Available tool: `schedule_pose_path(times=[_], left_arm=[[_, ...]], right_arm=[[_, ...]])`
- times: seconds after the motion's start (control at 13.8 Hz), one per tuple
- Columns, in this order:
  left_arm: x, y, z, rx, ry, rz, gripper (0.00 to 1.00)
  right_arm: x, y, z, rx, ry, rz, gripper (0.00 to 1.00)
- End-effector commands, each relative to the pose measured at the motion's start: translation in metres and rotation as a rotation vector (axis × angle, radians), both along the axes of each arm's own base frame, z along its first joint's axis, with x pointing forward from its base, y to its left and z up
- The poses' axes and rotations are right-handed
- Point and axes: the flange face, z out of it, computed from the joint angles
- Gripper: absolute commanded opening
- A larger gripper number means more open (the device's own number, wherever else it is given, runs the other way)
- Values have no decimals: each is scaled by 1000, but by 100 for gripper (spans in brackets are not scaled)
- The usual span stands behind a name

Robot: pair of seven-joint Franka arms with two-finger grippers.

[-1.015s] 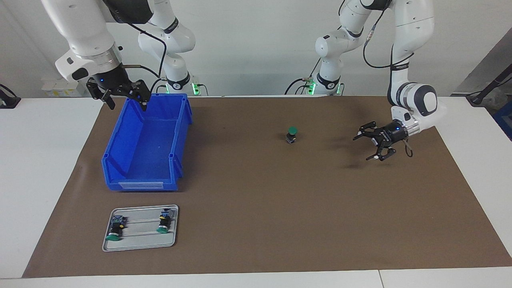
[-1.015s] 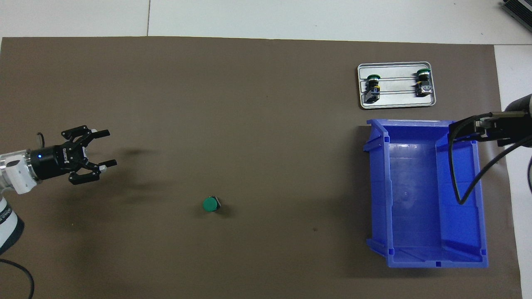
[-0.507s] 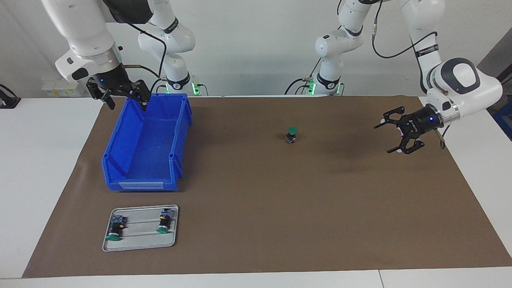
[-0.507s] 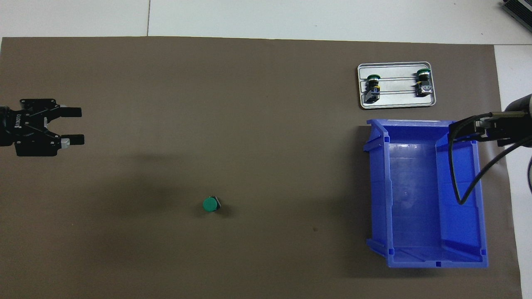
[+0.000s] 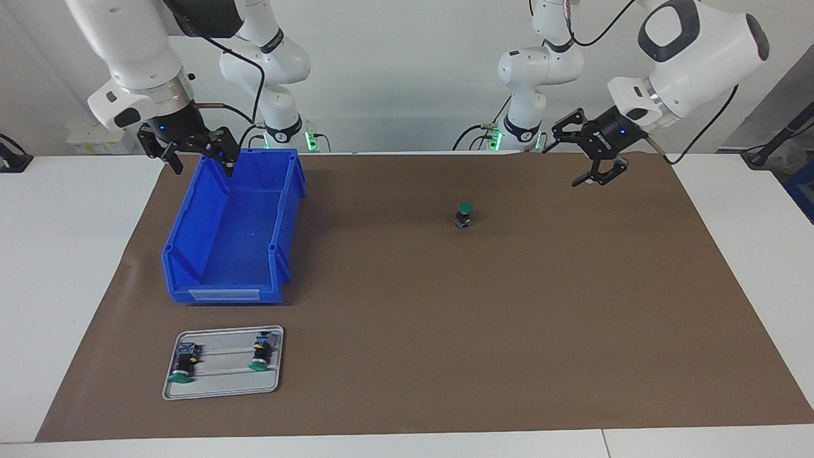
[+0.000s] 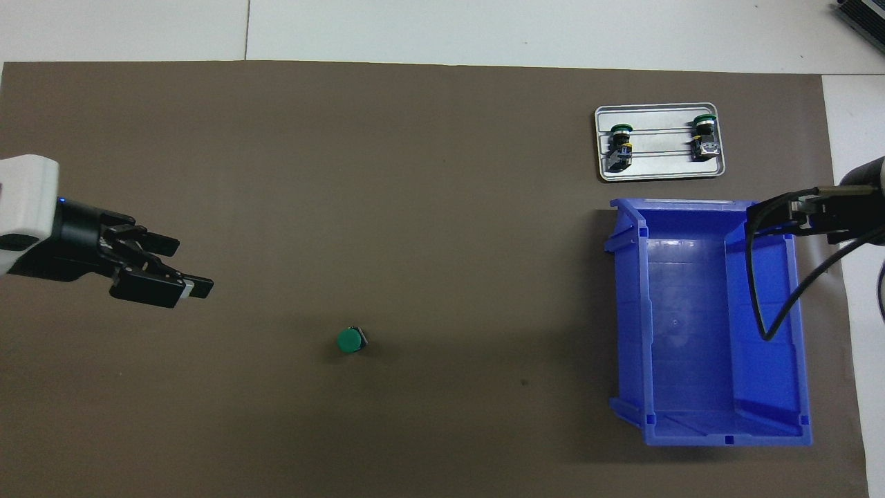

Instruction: Place and press button with both arms

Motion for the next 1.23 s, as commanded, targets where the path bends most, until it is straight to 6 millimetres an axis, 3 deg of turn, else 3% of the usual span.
schedule_pose_path(times=[0.0,0.07,0.29,0.36,0.51,0.58,0.65,0.72,1.01,1.16], left_arm=[[-28,-59,-6,249,108,195,100],[-37,-75,-9,305,123,244,100],[-61,-86,-27,343,133,230,99],[-64,-91,-26,364,139,280,87],[-67,-98,-29,401,174,467,42],[-70,-104,-32,404,175,532,25],[-76,-111,-40,395,156,547,9],[-81,-112,-50,382,127,556,0],[-86,-131,-96,372,42,569,0],[-88,-153,-122,368,45,622,0]], right_arm=[[-4,-1,2,13,7,19,100],[-4,-1,2,13,7,20,100],[-4,-1,2,13,7,19,100],[-4,-1,1,13,9,19,100],[-4,-1,2,13,7,19,100],[-4,-1,2,13,7,19,100],[-4,-1,2,13,7,20,100],[-4,-1,1,13,9,19,100],[-4,-1,2,13,7,19,100],[-4,-1,1,13,9,19,100]])
